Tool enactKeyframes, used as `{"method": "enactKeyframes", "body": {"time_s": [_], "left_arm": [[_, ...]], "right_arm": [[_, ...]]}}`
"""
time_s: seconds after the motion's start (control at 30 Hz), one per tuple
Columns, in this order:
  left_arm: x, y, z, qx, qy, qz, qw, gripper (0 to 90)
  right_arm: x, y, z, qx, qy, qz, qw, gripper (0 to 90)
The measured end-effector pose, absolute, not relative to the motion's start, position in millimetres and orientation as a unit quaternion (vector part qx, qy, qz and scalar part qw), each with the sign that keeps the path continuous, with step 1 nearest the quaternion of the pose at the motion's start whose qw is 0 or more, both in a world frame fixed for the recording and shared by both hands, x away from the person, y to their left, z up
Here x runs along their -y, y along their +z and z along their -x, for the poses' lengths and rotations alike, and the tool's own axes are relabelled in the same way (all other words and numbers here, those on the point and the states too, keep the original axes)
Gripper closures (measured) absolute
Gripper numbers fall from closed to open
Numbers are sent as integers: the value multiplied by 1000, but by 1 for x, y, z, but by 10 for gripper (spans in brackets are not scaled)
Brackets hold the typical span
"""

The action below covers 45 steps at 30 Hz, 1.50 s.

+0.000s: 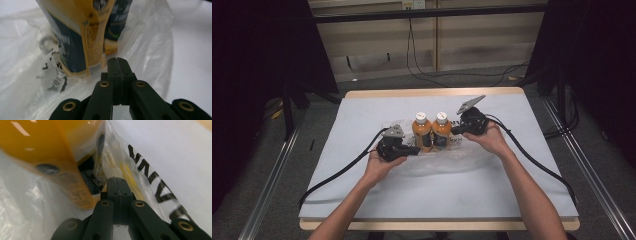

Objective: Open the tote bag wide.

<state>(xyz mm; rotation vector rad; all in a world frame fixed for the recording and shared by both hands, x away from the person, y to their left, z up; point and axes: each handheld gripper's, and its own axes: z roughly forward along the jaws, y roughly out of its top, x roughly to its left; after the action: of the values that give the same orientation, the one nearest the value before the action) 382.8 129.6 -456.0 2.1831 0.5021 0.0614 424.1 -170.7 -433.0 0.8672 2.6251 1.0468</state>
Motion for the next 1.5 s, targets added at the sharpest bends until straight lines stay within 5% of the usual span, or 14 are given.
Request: {"method": "enactKeyframes", "body": {"time_s": [0.5, 1.5], "left_arm": [[-121, -478, -370, -171, 21, -915, 366, 900], [-137, -476, -324, -84, -20, -926, 369, 900]], "right_arm": [[159, -470, -458, -888, 310, -330, 73, 900], [150, -479, -497, -843, 296, -424, 147, 900]]}}
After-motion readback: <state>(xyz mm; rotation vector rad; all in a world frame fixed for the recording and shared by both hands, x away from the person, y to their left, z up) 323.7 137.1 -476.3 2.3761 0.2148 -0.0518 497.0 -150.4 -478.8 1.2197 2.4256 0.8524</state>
